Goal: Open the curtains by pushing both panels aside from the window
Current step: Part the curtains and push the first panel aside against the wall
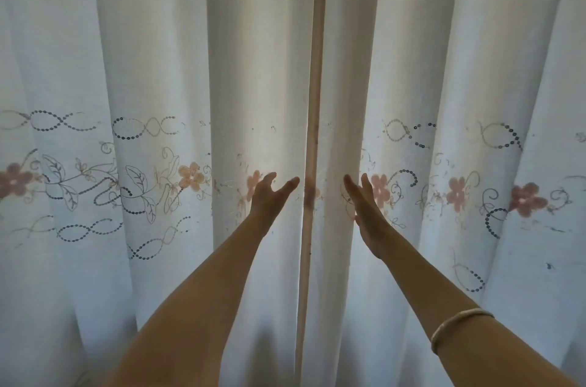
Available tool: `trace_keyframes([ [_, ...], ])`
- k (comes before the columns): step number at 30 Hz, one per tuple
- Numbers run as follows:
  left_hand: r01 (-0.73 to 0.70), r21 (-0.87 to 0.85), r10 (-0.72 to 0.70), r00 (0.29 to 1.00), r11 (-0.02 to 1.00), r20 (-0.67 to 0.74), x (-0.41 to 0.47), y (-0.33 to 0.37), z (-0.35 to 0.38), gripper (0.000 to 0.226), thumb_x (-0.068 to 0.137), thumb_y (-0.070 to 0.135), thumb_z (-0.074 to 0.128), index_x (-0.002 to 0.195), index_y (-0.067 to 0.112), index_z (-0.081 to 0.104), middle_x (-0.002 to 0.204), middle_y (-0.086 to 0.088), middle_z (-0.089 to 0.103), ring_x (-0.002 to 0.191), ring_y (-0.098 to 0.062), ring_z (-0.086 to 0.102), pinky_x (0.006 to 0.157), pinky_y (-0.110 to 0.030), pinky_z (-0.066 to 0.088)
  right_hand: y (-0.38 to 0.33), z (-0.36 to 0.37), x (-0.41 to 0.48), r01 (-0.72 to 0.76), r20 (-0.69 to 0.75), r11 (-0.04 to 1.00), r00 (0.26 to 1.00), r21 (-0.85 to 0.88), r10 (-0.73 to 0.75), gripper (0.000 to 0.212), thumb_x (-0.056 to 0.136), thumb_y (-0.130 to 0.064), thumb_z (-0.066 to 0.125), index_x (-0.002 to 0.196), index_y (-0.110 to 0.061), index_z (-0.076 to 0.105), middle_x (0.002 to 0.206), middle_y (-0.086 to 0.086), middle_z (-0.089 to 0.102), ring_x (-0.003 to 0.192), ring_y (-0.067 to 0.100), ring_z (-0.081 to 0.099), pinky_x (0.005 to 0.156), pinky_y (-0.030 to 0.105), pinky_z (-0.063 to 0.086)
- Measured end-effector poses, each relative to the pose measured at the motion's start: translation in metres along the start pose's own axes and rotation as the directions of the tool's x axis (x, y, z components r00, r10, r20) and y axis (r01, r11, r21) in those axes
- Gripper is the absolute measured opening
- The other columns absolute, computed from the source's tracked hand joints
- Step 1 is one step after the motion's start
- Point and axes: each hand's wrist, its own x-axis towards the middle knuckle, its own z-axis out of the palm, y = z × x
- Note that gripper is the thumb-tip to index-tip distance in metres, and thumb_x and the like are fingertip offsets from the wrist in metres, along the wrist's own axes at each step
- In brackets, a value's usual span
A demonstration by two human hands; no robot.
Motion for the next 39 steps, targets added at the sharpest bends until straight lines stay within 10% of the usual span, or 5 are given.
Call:
trace_keyframes([
  [9,-0.009,0.056,0.011,0.999,0.998,-0.046,0.014,-0.001,0.022,0.069,0.081,0.035,0.065,0.136,0.007,0.035,0.146,-0.013,0.037,0.135,-0.029,0.034,0.11,-0.045,0.029,-0.001,-0.009,-0.006,0.015,-0.01,0.998,1.0,-0.064,-0.015,0.064,0.093,-0.046,0.026,0.143,-0.031,-0.01,0.156,-0.006,-0.01,0.144,0.02,-0.002,0.115,0.048,0.005],
  [18,0.045,0.294,0.058,0.941,0.955,-0.334,0.024,-0.001,0.034,0.027,0.088,0.025,0.057,0.099,0.002,0.062,0.111,-0.016,0.06,0.103,-0.025,0.056,0.086,-0.035,0.049,-0.015,-0.004,-0.004,0.129,-0.092,0.965,0.984,-0.23,-0.154,0.067,0.092,-0.043,0.033,0.144,-0.028,-0.005,0.156,-0.005,-0.01,0.144,0.019,-0.003,0.114,0.046,0.004],
  [24,-0.034,0.49,0.292,0.838,0.871,-0.461,0.013,-0.024,0.015,0.027,0.087,0.02,0.057,0.107,0.002,0.061,0.12,-0.014,0.059,0.113,-0.027,0.049,0.099,-0.034,0.039,-0.032,0.036,0.007,0.362,-0.194,0.77,0.83,-0.525,-0.522,0.095,0.066,-0.084,0.013,0.142,-0.03,-0.004,0.156,0.001,-0.011,0.143,0.019,-0.01,0.109,0.037,-0.003],
  [28,-0.005,0.562,0.353,0.783,0.827,-0.512,0.004,-0.035,-0.004,0.033,0.086,0.023,0.059,0.114,0.005,0.06,0.13,-0.015,0.054,0.122,-0.029,0.043,0.108,-0.038,0.03,-0.039,0.067,0.027,0.456,-0.07,0.588,0.748,-0.668,-0.66,0.078,0.083,-0.064,0.032,0.142,-0.025,-0.002,0.156,0.003,-0.005,0.141,0.017,-0.011,0.109,0.031,-0.005],
  [39,0.052,0.668,0.47,0.67,0.742,-0.575,0.009,-0.055,-0.024,0.019,0.064,0.006,0.08,0.078,0.006,0.066,0.114,-0.022,0.065,0.108,-0.038,0.06,0.09,-0.055,0.049,-0.056,0.104,0.114,0.452,0.041,0.727,0.861,-0.516,-0.506,0.084,0.085,-0.054,0.044,0.144,-0.029,-0.01,0.156,0.003,-0.009,0.143,0.03,-0.009,0.111,0.053,0.013],
])
